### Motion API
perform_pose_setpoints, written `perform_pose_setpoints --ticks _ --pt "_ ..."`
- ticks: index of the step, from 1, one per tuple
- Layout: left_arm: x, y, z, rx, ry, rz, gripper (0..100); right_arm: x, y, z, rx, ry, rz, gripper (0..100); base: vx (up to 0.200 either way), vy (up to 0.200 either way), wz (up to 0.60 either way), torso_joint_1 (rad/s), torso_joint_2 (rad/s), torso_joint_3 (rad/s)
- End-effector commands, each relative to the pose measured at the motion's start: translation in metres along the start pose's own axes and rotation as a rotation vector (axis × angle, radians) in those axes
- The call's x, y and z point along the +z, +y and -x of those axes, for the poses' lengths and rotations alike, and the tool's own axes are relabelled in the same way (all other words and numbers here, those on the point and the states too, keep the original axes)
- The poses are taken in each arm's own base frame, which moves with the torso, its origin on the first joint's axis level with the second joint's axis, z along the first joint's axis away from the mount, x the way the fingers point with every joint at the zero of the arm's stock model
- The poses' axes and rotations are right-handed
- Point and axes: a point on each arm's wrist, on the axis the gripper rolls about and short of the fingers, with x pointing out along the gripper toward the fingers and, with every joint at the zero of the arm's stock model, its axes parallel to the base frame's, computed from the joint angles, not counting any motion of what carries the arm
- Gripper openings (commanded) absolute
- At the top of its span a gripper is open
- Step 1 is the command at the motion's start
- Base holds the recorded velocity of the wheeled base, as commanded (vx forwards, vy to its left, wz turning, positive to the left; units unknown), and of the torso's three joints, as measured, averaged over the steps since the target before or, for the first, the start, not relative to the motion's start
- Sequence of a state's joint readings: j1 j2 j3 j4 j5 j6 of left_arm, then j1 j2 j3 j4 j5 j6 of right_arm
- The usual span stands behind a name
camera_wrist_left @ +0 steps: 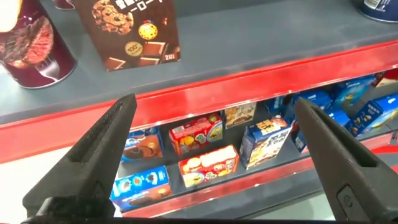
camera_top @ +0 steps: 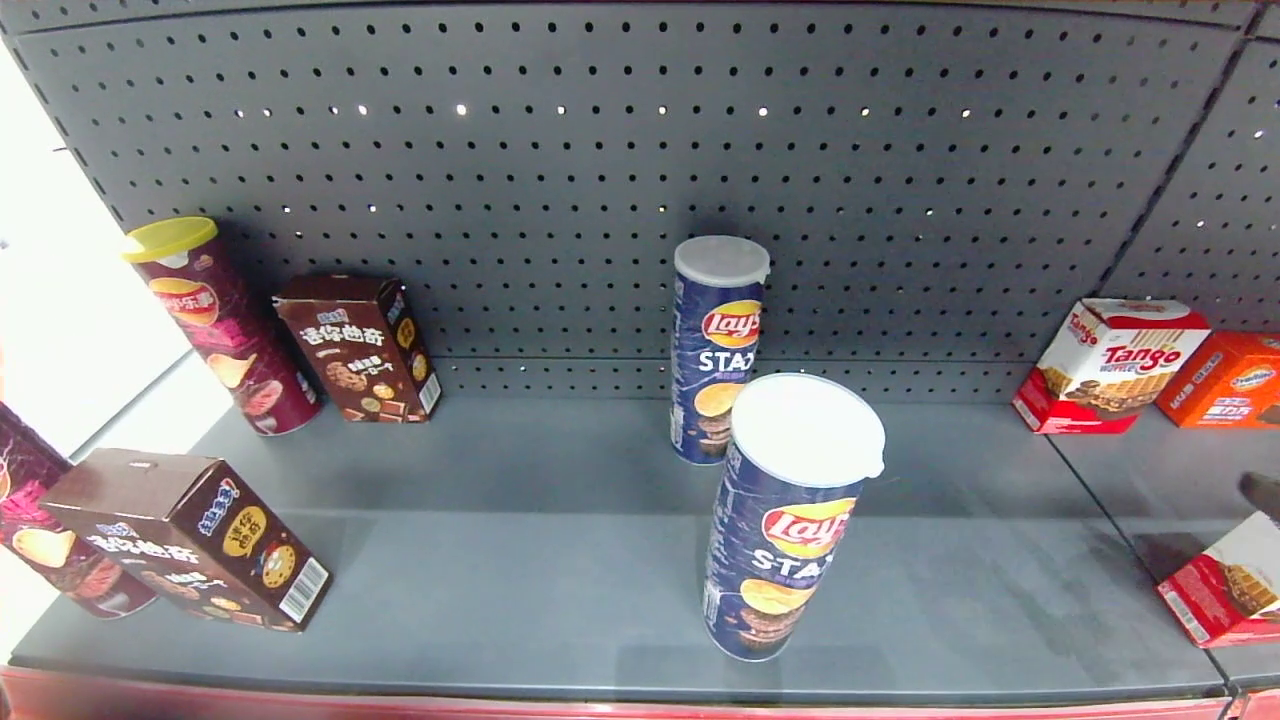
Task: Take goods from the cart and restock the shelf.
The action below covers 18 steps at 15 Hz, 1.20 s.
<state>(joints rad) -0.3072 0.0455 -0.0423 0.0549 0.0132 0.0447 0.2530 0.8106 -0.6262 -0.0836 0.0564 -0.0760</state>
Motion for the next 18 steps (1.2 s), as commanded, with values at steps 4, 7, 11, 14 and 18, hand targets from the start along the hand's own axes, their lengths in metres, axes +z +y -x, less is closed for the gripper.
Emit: perform_pose_setpoints --ticks 4,7,11,14,18 --pt "0.0 0.0 -0.001 0.002 0.013 0.0 100 -0.001 0.029 -0.073 0.219 0.09 0.035 100 0.0 0.0 0.0 0.0 0.0 0.0" --pt "0.0 0.0 -0.001 0.002 0.013 0.0 100 -0.009 0.036 -0.081 0.253 0.135 0.044 100 0.0 0.0 0.0 0.0 0.0 0.0" --pt "0.0 0.0 -0.001 0.002 0.01 0.0 100 -0.02 0.04 -0.086 0.275 0.185 0.05 100 0.0 0.0 0.0 0.0 0.0 0.0" --pt "0.0 0.0 -0.001 0.007 0.008 0.002 100 -0.024 0.052 -0.091 0.319 0.216 0.068 100 0.0 0.0 0.0 0.0 0.0 0.0" --pt "0.0 0.0 -0.001 0.005 0.008 0.002 100 -0.03 0.06 -0.101 0.346 0.256 0.08 100 0.0 0.0 0.0 0.0 0.0 0.0"
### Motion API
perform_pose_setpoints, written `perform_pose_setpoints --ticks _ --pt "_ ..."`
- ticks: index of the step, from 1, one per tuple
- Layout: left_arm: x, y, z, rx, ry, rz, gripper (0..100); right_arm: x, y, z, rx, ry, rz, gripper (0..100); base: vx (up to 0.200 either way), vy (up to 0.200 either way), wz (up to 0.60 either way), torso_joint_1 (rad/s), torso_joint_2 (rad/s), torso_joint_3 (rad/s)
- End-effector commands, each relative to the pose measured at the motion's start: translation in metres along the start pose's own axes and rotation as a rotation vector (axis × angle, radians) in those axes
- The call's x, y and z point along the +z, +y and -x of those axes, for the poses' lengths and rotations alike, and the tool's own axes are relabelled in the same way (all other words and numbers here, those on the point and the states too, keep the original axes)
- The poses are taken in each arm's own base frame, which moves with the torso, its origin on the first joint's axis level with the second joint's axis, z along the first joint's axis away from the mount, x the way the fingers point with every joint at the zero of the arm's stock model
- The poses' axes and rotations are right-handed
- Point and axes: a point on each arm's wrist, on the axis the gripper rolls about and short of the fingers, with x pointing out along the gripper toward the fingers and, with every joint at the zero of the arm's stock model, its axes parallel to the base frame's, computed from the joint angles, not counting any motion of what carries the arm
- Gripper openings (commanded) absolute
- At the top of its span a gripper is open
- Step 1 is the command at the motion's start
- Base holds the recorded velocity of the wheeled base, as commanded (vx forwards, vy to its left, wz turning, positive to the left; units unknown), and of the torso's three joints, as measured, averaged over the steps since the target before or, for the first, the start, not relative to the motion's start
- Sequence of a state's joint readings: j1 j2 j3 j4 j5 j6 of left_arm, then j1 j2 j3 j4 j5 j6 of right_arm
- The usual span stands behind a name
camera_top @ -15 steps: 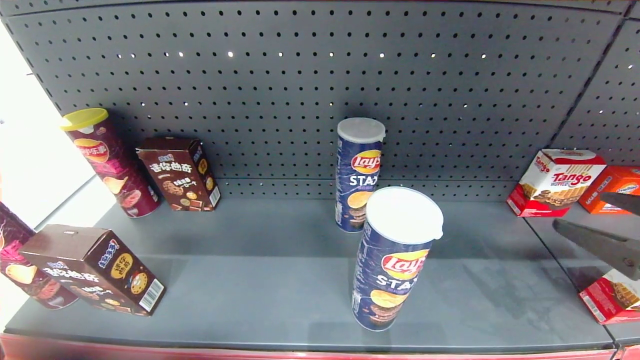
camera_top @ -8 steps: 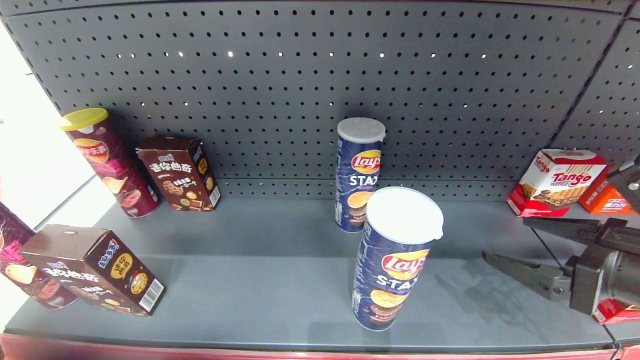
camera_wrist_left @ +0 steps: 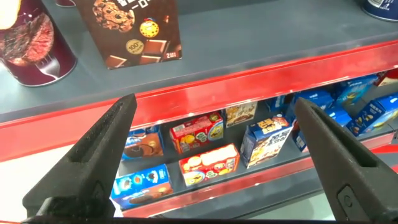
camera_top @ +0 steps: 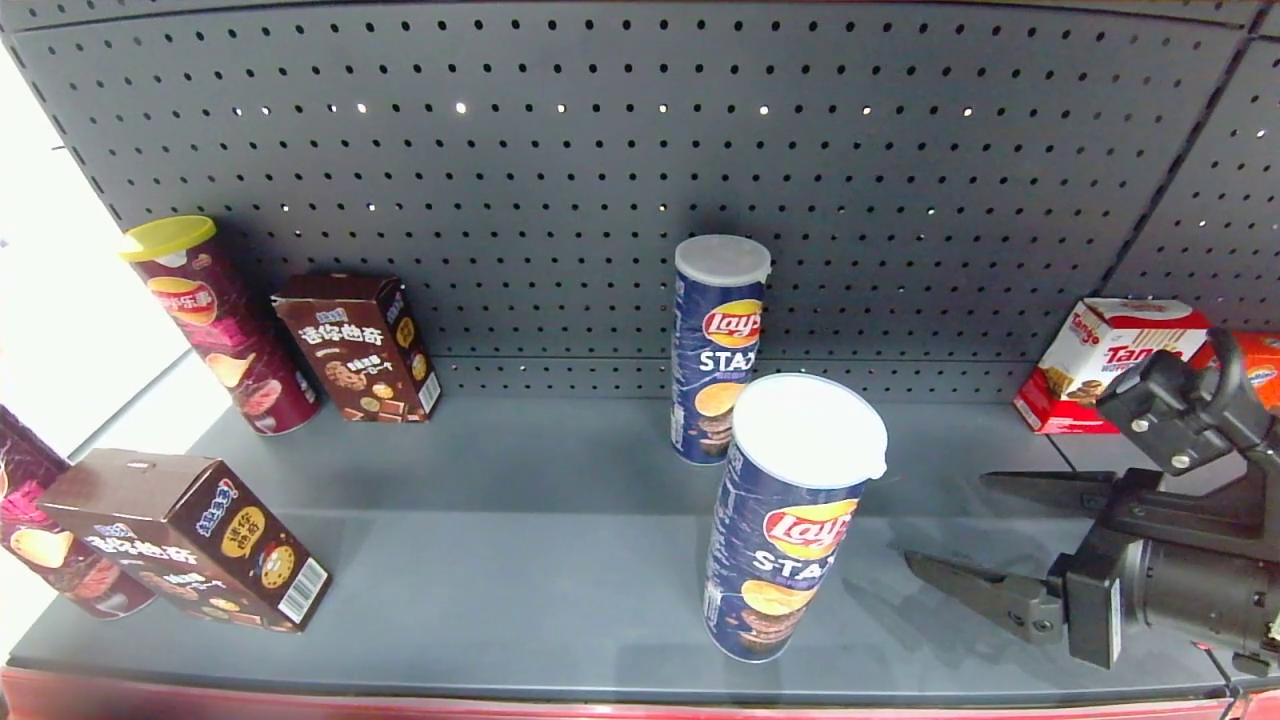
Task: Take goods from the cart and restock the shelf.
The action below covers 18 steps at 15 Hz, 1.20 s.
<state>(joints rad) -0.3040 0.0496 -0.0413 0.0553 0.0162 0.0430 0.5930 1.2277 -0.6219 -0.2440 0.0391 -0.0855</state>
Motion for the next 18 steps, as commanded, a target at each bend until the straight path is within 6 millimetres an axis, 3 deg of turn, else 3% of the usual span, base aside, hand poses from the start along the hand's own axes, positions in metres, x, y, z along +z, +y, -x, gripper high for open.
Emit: perform_pose_setpoints --ticks 1,18 --pt "0.0 0.0 0.0 -0.001 0.001 0.0 100 -0.002 0.003 -0.009 0.017 0.031 0.004 100 0.0 0.0 0.0 0.0 0.0 0.0" --pt "0.0 0.0 0.001 -0.001 -0.015 0.0 100 0.004 0.013 -0.048 0.039 0.096 0.041 100 0.0 0.0 0.0 0.0 0.0 0.0"
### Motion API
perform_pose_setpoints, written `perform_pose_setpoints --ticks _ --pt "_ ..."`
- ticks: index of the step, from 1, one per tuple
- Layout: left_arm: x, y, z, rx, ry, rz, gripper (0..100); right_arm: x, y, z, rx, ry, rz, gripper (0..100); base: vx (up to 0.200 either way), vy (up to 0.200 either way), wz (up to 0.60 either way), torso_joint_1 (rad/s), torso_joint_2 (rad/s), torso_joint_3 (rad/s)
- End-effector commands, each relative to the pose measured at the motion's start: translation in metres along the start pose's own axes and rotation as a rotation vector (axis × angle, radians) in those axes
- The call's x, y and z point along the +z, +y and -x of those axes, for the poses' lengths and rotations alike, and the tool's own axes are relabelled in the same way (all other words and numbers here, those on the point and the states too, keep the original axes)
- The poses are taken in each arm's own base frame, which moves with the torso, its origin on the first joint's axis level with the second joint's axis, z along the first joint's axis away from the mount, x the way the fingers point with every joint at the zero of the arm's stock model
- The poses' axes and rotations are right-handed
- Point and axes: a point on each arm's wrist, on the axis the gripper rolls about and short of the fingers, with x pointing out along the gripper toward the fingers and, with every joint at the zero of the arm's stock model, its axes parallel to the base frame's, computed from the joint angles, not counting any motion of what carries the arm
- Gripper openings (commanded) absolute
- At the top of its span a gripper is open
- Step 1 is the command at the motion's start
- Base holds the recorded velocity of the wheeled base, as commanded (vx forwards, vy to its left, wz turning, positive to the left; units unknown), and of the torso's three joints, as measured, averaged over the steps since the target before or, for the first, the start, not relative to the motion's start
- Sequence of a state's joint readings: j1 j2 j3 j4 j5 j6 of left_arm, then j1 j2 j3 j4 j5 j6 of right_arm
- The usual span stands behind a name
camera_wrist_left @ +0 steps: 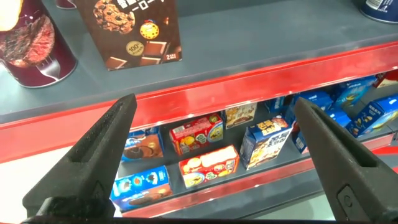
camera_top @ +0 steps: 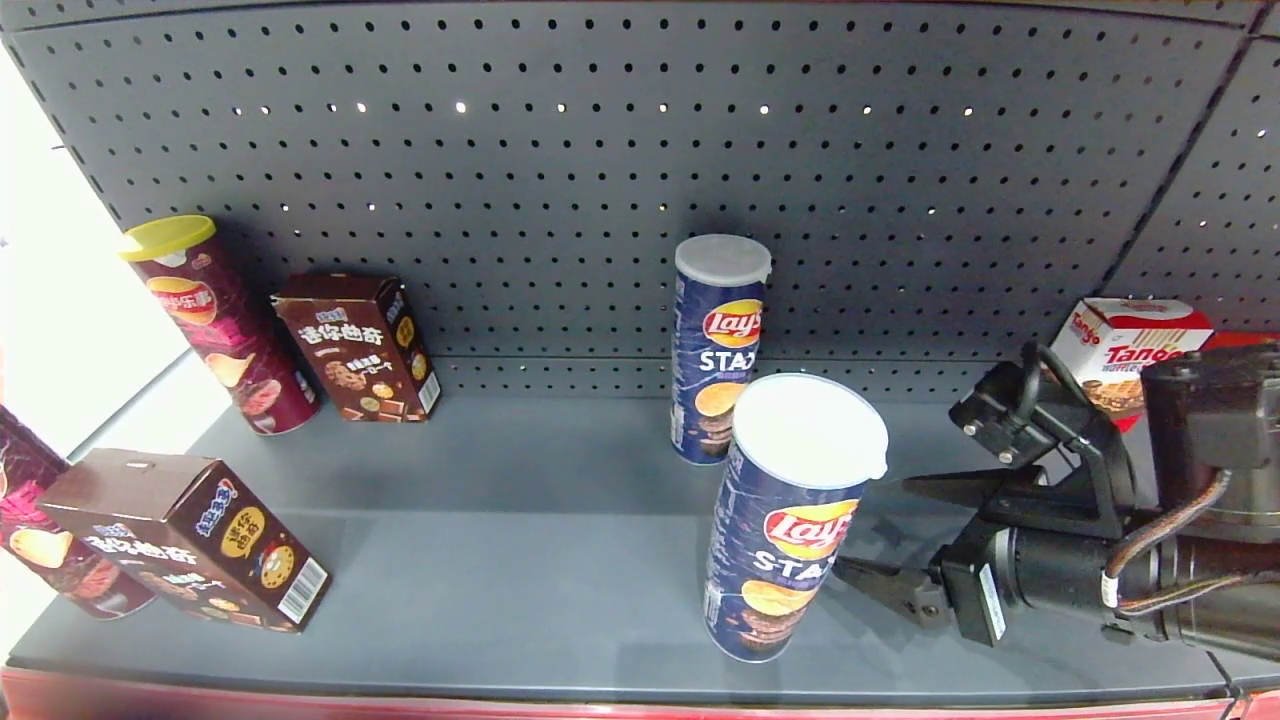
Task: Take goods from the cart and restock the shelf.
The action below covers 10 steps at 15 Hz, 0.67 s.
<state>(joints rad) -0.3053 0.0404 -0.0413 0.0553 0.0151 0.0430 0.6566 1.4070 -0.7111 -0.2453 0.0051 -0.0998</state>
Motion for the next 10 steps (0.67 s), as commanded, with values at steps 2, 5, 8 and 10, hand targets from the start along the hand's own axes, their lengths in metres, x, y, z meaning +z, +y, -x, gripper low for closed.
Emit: perform_pose_setpoints --ticks 2,5,8,10 --pt "0.0003 0.0001 0.0006 -0.001 -0.007 0.0 100 0.0003 0.0032 -0.0072 0.015 0.014 0.012 100 0.0 0.0 0.0 0.0 0.0 0.0" --pt "-0.0001 0.0 0.0004 -0.001 -0.005 0.0 100 0.0008 0.0074 -0.0079 0.031 0.014 0.022 100 0.0 0.0 0.0 0.0 0.0 0.0" --pt "-0.0001 0.0 0.0004 0.001 -0.005 0.0 100 0.001 0.0066 -0.0055 0.027 0.008 0.023 100 0.0 0.0 0.0 0.0 0.0 0.0" --pt "-0.0001 0.0 0.0006 0.001 -0.007 0.0 100 0.0007 0.0034 -0.0055 0.014 0.01 0.017 100 0.0 0.0 0.0 0.0 0.0 0.0"
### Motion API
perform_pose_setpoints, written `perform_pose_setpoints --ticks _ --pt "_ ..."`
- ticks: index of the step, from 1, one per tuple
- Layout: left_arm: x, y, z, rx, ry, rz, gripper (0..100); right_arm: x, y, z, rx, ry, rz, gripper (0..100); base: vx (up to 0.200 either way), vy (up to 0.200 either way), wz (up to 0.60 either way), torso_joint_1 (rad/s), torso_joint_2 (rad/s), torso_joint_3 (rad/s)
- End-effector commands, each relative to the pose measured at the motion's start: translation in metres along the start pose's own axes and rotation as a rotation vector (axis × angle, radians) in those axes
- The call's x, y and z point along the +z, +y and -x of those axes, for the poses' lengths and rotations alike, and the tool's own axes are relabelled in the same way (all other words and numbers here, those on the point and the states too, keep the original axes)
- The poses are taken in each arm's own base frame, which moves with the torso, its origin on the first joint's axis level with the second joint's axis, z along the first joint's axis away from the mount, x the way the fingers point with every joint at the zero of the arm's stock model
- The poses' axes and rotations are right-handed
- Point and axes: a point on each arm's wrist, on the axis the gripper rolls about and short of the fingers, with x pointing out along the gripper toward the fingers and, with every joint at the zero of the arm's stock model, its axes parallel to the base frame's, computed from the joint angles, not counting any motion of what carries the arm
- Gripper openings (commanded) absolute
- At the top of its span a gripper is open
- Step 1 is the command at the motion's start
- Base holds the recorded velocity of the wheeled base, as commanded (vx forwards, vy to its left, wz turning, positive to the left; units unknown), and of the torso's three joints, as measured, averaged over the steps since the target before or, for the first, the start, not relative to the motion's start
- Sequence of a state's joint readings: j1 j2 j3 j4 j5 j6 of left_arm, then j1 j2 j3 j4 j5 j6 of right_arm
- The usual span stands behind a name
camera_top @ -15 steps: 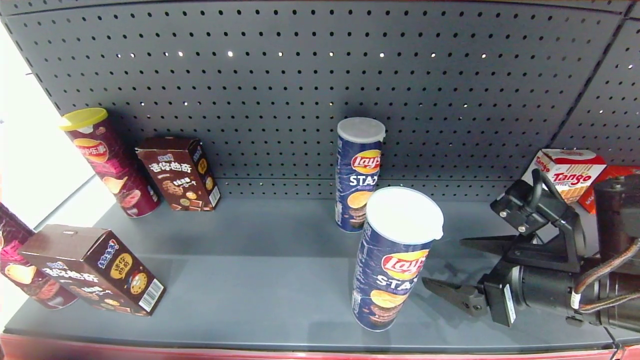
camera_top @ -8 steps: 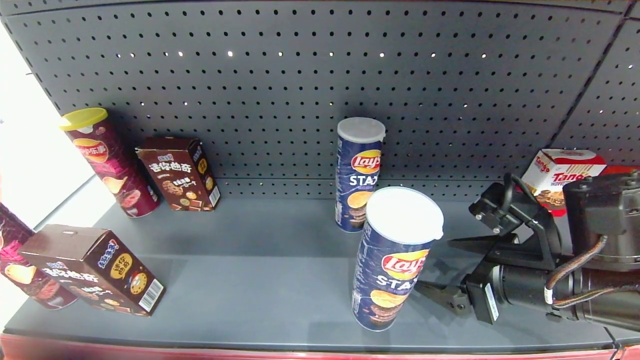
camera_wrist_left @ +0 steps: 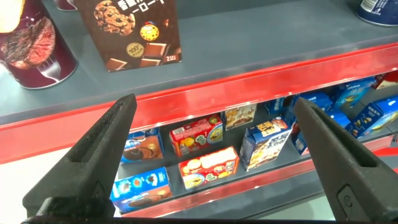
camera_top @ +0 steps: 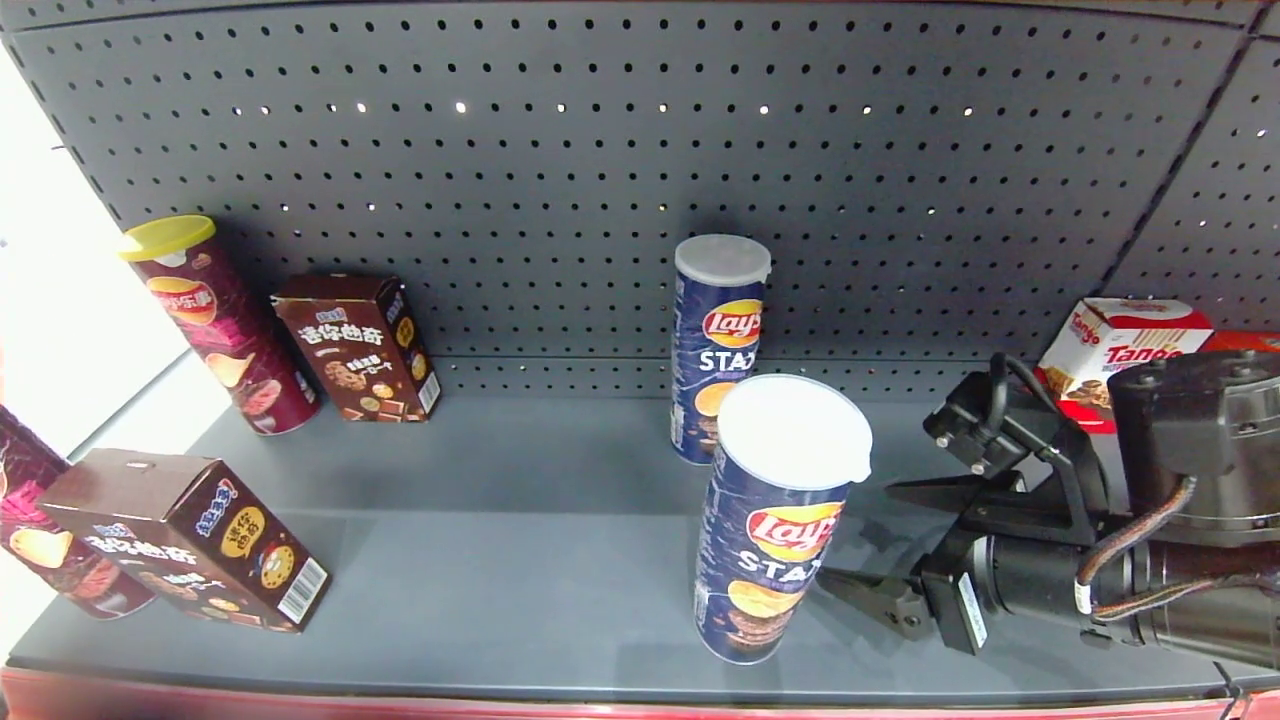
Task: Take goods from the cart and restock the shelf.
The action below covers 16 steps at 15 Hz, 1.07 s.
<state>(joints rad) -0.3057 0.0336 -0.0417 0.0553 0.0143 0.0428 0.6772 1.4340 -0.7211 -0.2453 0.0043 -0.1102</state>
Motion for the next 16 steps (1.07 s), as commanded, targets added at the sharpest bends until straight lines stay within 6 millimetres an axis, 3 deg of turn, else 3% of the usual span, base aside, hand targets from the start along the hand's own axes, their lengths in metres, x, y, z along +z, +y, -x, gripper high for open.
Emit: perform_pose_setpoints --ticks 1,16 --pt "0.0 0.0 0.0 -0.002 0.0 0.0 100 0.002 -0.001 0.001 -0.004 -0.01 -0.002 100 0.0 0.0 0.0 0.0 0.0 0.0" --pt "0.0 0.0 0.0 -0.005 -0.001 0.0 100 0.008 0.005 -0.011 0.023 -0.002 0.013 100 0.0 0.0 0.0 0.0 0.0 0.0"
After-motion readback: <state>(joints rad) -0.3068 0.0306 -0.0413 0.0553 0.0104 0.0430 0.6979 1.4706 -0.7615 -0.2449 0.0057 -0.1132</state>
